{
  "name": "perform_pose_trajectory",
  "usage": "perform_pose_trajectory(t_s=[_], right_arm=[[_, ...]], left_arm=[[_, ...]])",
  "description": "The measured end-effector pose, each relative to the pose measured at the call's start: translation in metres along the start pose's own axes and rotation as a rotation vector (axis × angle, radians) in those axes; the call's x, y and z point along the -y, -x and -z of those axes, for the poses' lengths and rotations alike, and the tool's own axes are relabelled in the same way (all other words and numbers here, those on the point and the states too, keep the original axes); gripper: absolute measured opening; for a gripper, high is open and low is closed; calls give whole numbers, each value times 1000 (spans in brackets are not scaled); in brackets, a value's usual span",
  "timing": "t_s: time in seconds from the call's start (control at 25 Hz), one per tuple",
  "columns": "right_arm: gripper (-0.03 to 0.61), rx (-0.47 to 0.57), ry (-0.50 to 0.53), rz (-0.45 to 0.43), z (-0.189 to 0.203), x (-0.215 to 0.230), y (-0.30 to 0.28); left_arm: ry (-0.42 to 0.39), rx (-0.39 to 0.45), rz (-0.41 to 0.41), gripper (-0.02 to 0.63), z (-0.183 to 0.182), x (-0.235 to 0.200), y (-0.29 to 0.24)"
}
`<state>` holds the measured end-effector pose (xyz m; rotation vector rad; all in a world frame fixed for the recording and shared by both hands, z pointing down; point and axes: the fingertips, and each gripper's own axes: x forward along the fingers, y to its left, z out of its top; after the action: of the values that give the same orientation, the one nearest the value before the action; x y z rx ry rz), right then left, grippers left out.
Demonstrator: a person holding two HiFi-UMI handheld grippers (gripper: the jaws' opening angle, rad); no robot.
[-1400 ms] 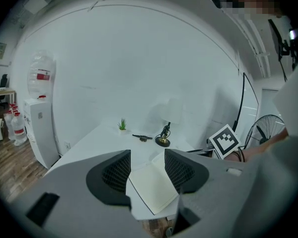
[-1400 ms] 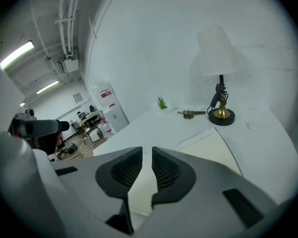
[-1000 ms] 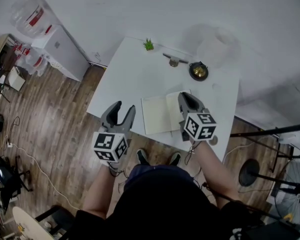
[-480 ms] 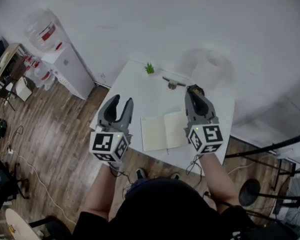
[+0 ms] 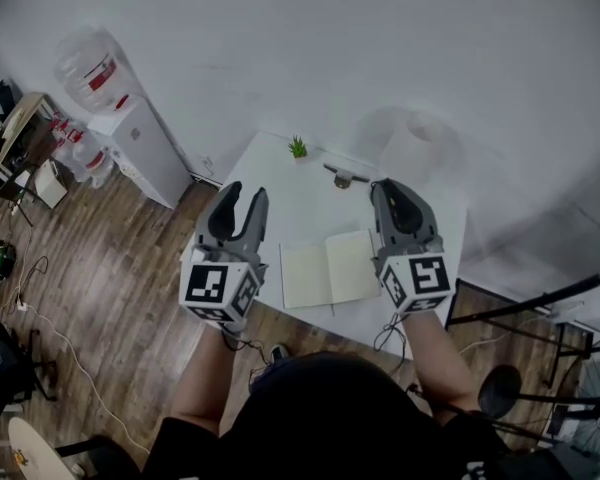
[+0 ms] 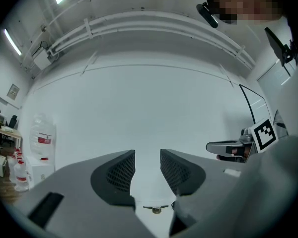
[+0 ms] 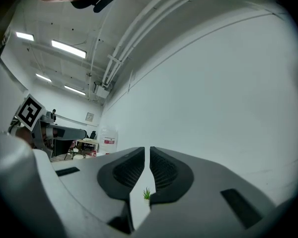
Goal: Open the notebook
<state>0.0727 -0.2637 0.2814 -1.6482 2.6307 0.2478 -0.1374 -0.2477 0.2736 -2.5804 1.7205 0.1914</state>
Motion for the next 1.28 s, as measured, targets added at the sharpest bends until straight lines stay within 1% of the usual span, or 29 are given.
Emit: perform_pose_trajectory(t_s=[0.24, 0.68, 1.0, 1.28], right_arm=[[35, 2, -11, -13, 1, -3, 3], [35, -8, 18, -19, 0, -5, 1], [35, -3, 17, -25, -5, -9, 1], [35, -7, 0, -13, 0, -8, 4]], left_arm=[[4, -5, -6, 152, -1, -2, 0], [16, -2, -22, 149, 3, -8, 4], [18, -2, -23, 147, 1, -10, 7], [21, -12, -20, 146, 7, -11, 10]])
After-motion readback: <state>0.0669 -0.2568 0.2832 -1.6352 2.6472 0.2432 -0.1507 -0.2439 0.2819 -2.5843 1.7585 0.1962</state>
